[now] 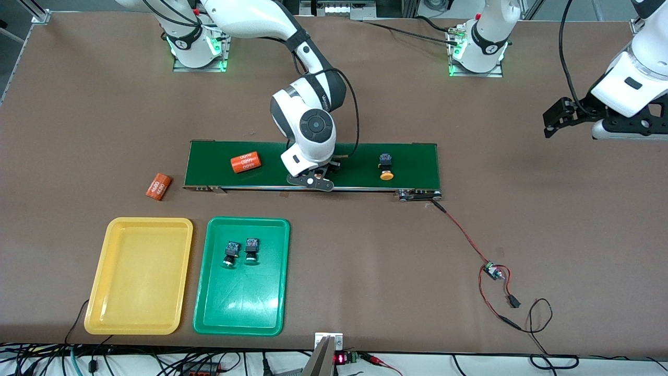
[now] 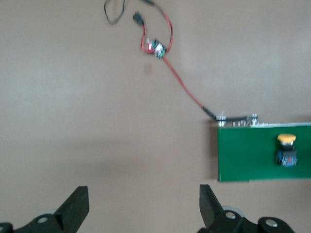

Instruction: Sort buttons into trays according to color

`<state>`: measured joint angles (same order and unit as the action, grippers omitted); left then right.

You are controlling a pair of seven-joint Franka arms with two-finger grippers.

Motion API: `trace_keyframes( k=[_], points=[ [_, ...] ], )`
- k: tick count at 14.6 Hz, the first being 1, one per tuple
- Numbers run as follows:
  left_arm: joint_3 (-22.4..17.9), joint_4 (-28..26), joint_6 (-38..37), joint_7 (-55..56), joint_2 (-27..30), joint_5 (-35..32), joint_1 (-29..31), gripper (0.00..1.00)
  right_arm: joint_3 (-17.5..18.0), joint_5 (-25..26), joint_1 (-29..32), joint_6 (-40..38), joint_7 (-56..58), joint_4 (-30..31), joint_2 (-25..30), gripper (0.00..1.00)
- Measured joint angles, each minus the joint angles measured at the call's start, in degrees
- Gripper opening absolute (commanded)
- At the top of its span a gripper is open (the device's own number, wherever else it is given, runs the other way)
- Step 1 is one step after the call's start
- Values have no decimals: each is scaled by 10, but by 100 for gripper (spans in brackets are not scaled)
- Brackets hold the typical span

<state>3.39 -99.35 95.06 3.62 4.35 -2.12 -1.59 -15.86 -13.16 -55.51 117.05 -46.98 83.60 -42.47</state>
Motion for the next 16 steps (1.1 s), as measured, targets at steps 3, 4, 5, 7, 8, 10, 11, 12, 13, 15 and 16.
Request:
trace_keyframes(
  k=[3,4,5,7,8,10,11,12,13,15,16],
  points=[
    [0,15,-47,0,0,0,7,100,0,0,0,1,0,-1,0,10],
    [0,17,-48,0,-1,0,7,100,0,0,0,3,0,-1,0,8],
    [0,18,-48,0,-2,0,7,100,0,0,0,3,0,-2,0,6],
    [0,18,-48,0,-4,0,7,100,-3,0,2,4,0,-7,1,6],
    [0,18,-47,-2,-4,0,8,100,-6,0,7,4,0,-13,2,6],
    [0,18,-43,-7,-5,0,9,100,-11,0,35,-6,0,-31,8,6],
    [0,18,-41,-7,-6,0,9,100,-13,0,57,-18,1,-41,13,6],
    [0,18,-37,-7,-7,0,9,100,-15,1,84,-30,4,-54,18,6],
    [0,18,-33,-7,-8,0,9,100,-15,2,114,-39,12,-65,21,6],
    [1,18,-27,-8,-11,0,9,100,-15,3,188,-43,71,-74,22,6],
    [2,19,-26,-8,-11,0,9,100,-14,3,205,-44,87,-74,21,6]
  ],
)
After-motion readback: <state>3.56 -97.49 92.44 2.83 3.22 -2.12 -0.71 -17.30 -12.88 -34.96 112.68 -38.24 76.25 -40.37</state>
